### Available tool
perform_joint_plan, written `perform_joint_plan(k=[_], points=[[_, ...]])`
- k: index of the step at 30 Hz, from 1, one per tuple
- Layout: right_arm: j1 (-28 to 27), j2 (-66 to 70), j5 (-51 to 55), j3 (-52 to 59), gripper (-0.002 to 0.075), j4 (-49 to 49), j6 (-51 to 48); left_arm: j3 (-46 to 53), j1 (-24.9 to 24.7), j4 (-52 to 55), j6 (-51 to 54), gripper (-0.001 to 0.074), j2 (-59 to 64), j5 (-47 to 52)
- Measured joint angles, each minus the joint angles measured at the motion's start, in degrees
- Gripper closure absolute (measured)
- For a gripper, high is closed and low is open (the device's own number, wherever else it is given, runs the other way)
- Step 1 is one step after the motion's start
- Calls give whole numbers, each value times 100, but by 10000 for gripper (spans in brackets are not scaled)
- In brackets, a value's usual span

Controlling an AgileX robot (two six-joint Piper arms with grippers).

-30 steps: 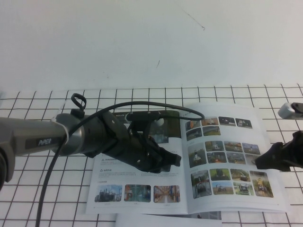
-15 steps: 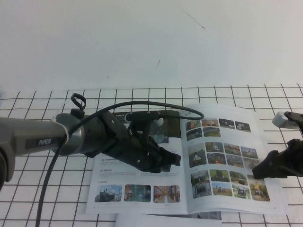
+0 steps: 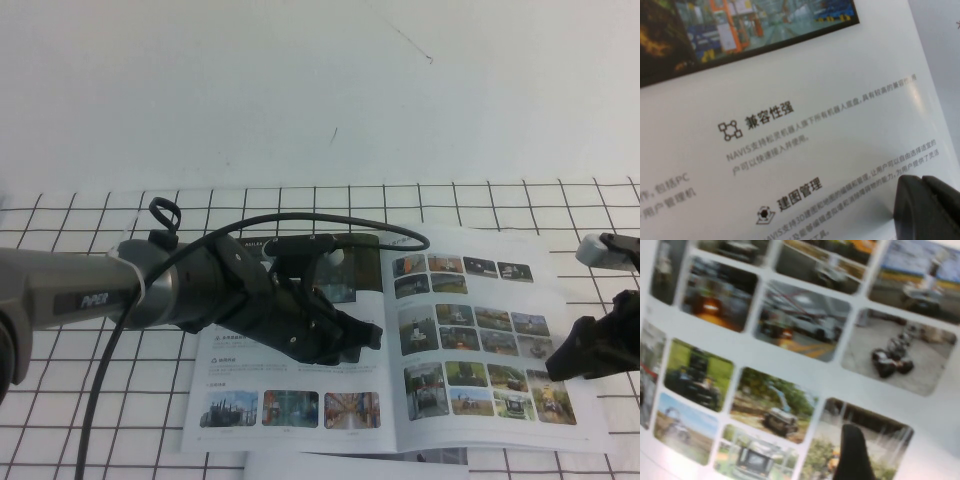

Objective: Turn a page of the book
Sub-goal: Open the closed book

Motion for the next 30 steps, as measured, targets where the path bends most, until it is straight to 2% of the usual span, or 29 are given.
perform_joint_plan(k=[15,25,30], points=[[0,12,314,-177,268,-260,309,0,0,-2,-17,738,0,10],[0,12,384,-190,268,351,60,0,0,-12,-17,738,9,10],[0,12,384,-190,268,-133,253,0,0,-20,-17,738,13,12]])
